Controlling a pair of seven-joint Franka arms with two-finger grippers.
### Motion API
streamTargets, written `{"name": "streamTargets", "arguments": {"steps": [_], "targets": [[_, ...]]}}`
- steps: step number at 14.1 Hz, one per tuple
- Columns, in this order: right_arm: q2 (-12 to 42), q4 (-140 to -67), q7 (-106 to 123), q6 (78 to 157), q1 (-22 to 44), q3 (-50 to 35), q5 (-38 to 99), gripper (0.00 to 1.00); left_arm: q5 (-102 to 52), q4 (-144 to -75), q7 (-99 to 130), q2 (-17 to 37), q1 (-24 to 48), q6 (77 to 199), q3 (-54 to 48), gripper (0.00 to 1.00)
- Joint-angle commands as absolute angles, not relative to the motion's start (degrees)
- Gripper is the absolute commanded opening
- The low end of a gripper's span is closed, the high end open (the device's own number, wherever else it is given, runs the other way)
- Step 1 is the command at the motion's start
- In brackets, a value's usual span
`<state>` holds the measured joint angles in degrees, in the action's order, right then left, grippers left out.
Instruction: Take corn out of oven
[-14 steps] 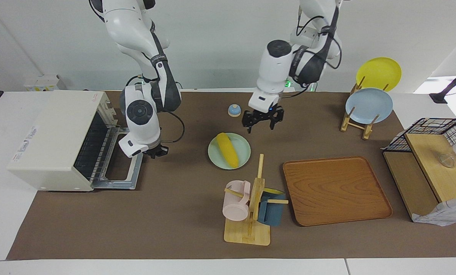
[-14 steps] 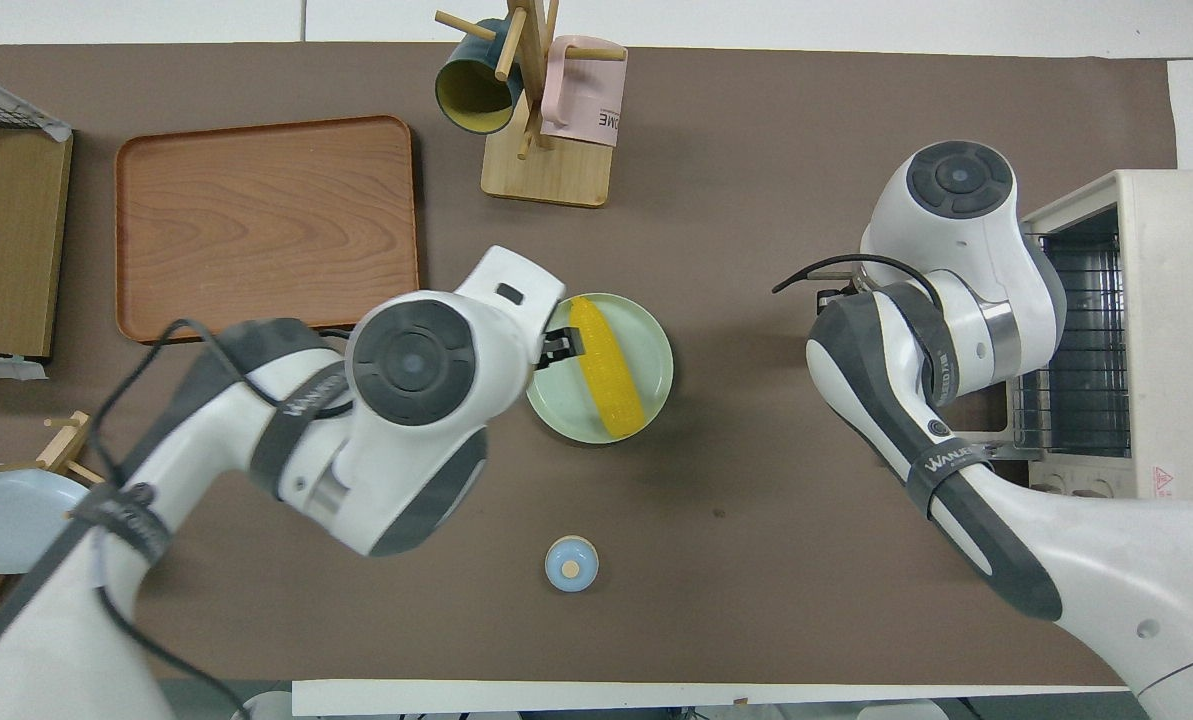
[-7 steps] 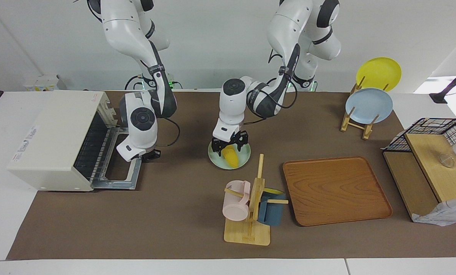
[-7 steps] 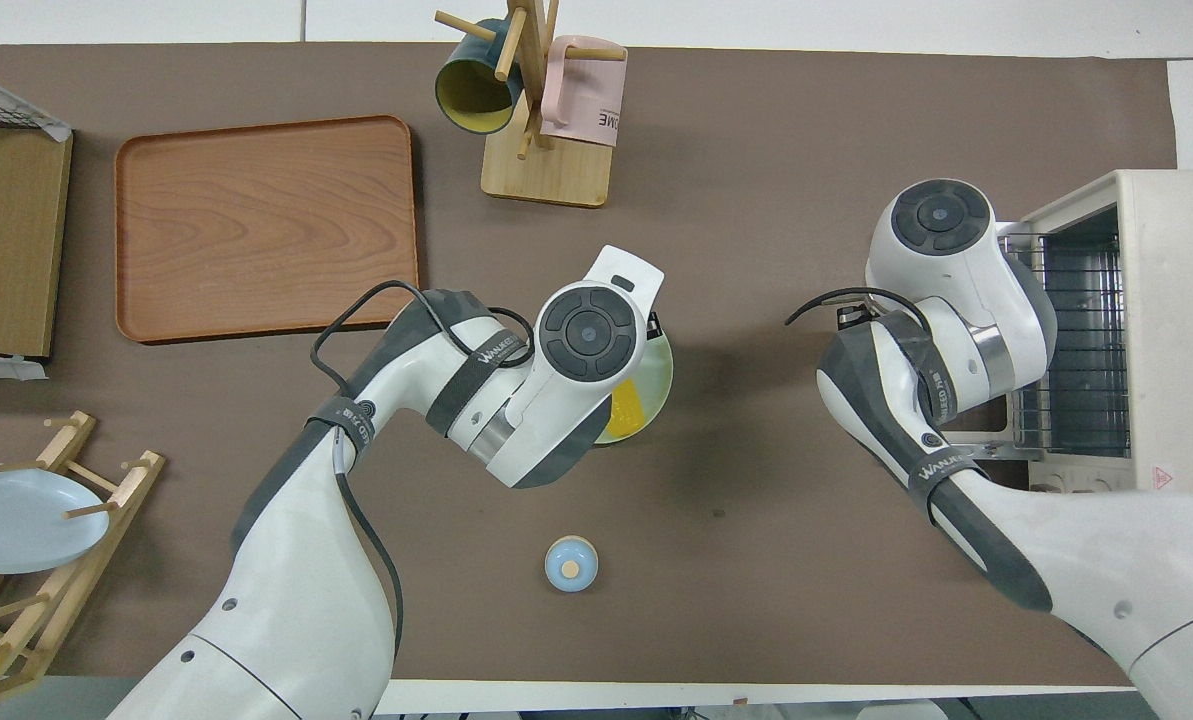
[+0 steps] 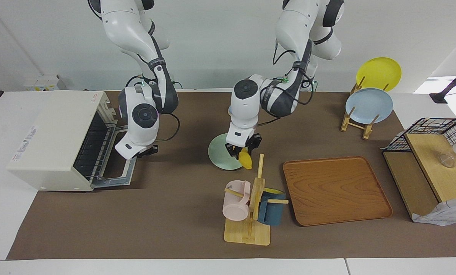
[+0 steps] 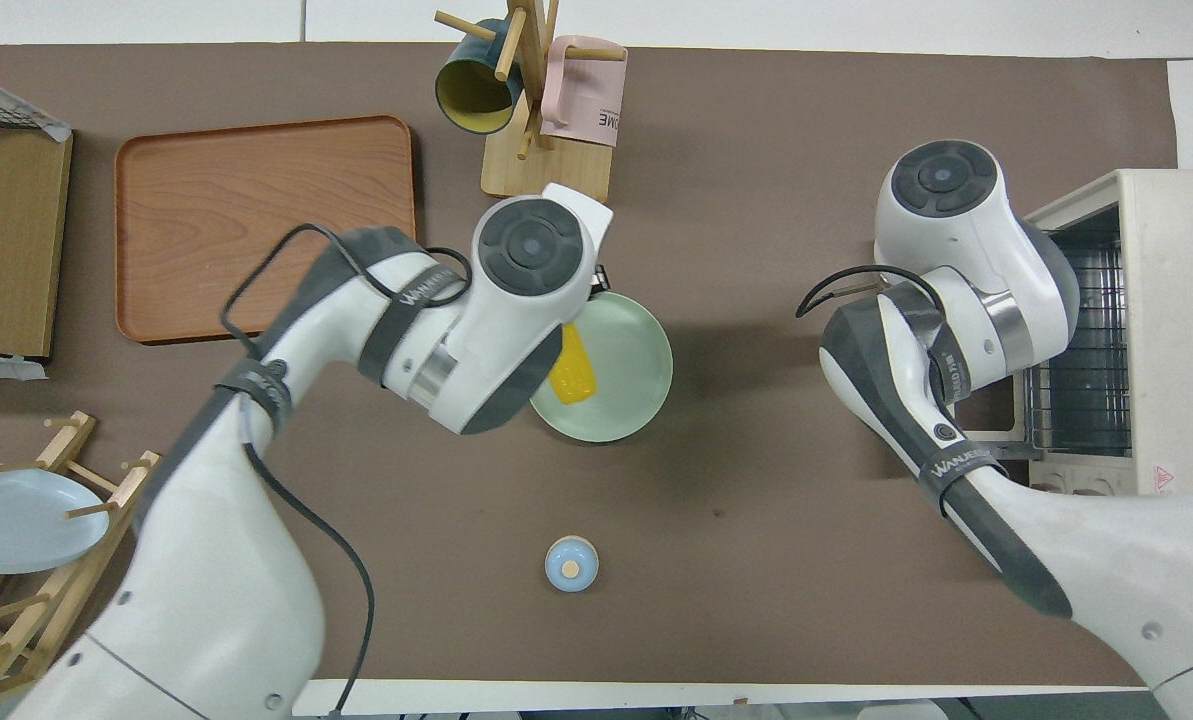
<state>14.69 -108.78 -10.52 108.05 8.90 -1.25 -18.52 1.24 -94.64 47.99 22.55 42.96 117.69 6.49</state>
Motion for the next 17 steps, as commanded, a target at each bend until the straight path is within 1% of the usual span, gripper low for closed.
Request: {"name": "streamTargets", "arguments": {"steps": [1,2,3,4,5,6,7,8,9,10,11,12,13,14,16,17], "targets": [[10.65,-107.75,-2.39,105.92,3.18,-0.70,-21.27,0.01,1.49,-95.80,30.92,20.74,31.95,117.14,5.98,0.00],[9.24,-107.75,-0.46,104.78,2.12,-0.79,-21.18,0.01,1.58,-95.37,23.02,21.61,27.82,119.25,5.98,0.00],[8.01,-107.75,1.13,103.90,1.59,-0.79,-20.05,0.01,1.32,-94.14,16.41,23.80,24.38,120.75,5.98,0.00],[6.95,-107.75,2.53,103.19,0.89,-0.70,-18.39,0.01,1.14,-87.87,12.00,28.78,21.04,120.59,5.89,0.00],[6.07,-107.75,3.77,102.57,-0.08,-0.70,-17.59,0.01,1.14,-82.15,9.60,33.00,19.18,120.15,5.89,0.00],[5.28,-107.75,4.82,102.31,-0.96,-0.70,-17.49,0.02,1.49,-82.26,6.36,33.39,18.29,120.06,5.89,0.08],[4.49,-107.75,5.36,101.61,-1.40,-0.70,-17.40,0.02,1.32,-82.87,3.54,33.22,18.28,120.58,5.98,0.63],[3.79,-107.75,5.45,100.82,-1.41,-0.79,-17.23,0.03,1.41,-83.58,3.25,32.35,18.11,119.89,6.24,0.91],[2.65,-107.49,5.19,100.46,-1.32,-0.79,-15.05,0.12,1.41,-83.93,3.08,29.82,17.93,118.58,6.59,0.96],[1.42,-106.19,5.10,98.89,-1.23,-0.70,-11.03,0.43,1.23,-84.11,2.90,27.10,16.80,115.52,6.85,1.00],[0.62,-103.56,5.01,95.31,-1.23,-0.70,-8.03,0.48,0.71,-84.11,2.90,23.42,15.13,111.40,6.86,1.00],[0.35,-99.71,4.75,90.66,-0.97,-0.70,-6.35,0.62,0.09,-84.02,2.90,20.16,13.81,107.09,6.68,1.00],[0.26,-95.93,3.44,87.05,-1.05,-0.70,-4.85,0.78,-1.65,-83.85,2.90,16.91,12.84,103.05,6.77,1.00],[0.26,-92.93,1.77,84.31,-1.05,-0.70,-2.92,0.98,-2.97,-83.76,2.90,14.09,12.66,99.70,6.94,1.00],[-0.52,-87.21,-1.48,78.78,-0.97,-0.79,-1.23,1.00,-3.25,-83.59,2.90,8.12,11.78,92.15,6.86,1.00],[-1.66,-86.58,-1.84,78.05,-1.14,-0.70,-1.23,1.00,-3.25,-83.32,2.90,5.48,11.95,89.06,6.68,1.00]]}}
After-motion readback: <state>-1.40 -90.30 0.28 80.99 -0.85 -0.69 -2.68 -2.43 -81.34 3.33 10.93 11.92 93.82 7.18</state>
